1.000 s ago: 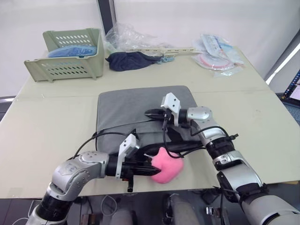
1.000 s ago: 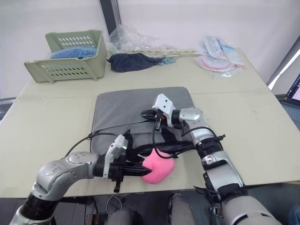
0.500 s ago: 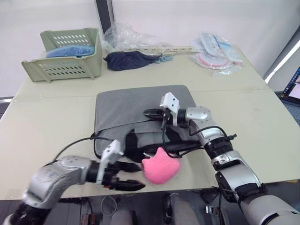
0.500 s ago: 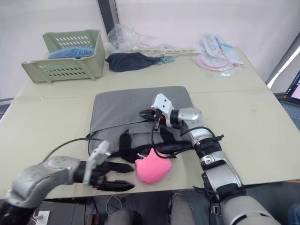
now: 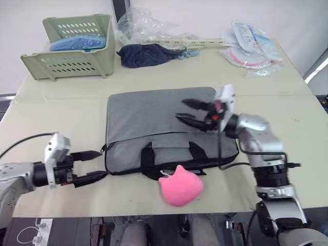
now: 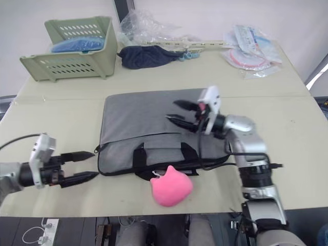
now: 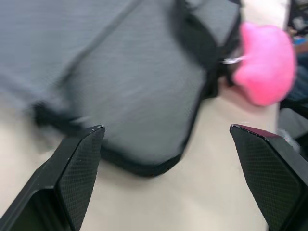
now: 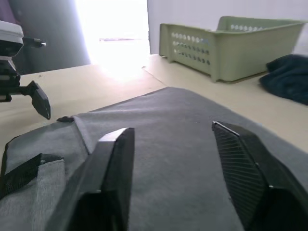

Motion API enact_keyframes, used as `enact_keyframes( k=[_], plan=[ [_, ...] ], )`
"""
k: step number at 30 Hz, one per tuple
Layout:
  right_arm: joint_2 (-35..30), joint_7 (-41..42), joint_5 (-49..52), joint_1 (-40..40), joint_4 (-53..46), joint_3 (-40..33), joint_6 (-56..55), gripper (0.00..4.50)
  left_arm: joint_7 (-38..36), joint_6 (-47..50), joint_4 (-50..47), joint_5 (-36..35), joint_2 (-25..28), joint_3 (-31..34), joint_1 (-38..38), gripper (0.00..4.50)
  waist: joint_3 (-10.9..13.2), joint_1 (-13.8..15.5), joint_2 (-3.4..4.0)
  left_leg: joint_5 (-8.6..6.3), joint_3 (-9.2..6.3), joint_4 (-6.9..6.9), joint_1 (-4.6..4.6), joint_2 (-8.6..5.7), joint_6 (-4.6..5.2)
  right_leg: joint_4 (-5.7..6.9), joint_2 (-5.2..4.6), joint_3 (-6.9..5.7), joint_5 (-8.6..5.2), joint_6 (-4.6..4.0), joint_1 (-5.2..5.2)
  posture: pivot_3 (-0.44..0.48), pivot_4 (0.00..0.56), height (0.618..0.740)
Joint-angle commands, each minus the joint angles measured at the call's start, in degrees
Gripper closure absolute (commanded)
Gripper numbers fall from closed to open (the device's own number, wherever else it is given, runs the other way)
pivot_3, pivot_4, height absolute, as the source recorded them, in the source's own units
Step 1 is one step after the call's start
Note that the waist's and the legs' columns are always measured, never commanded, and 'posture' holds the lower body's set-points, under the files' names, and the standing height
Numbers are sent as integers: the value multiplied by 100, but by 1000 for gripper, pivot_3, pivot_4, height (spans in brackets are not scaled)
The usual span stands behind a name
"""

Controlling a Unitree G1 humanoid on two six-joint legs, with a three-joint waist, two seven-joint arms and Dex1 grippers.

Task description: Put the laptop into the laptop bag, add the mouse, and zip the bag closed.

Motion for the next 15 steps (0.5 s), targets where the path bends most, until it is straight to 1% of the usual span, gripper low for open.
enact_keyframes(
  k=[1,5,6,9,12,15],
  plan=[
    [-900,211,383,425,-543,-722,353,23,-12,-490,684,297,232,461,-310,0,27,64,-11,0,11,0,-6,0,0,-20,2,-6,4,7,7,0,150,740],
    [-1924,505,365,978,-500,-1189,422,23,21,-945,1346,562,291,475,-764,0,58,129,-21,-4,71,0,-8,0,8,-50,3,-2,14,24,11,0,150,740],
    [-2203,642,273,1145,-312,-1343,275,23,49,-1073,1467,632,279,454,-882,0,64,134,-24,-5,80,0,-5,0,10,-49,3,0,15,26,10,0,150,740],
    [-2779,884,98,1550,140,-1692,-110,23,101,-1366,1694,808,265,371,-1176,0,73,136,-35,-5,94,-1,2,3,10,-47,6,1,16,28,9,0,150,740],
    [-3194,1056,-30,2058,332,-2034,-399,23,44,-1521,1778,926,326,115,-1621,0,78,136,-43,-5,105,-1,8,4,9,-44,8,3,17,29,9,0,150,740],
    [-3391,1275,206,2649,-143,-2284,-109,23,-58,-1484,1817,998,253,-421,-2392,0,82,167,-50,-4,107,5,10,4,9,-39,12,6,18,31,11,0,150,740]
  ],
)
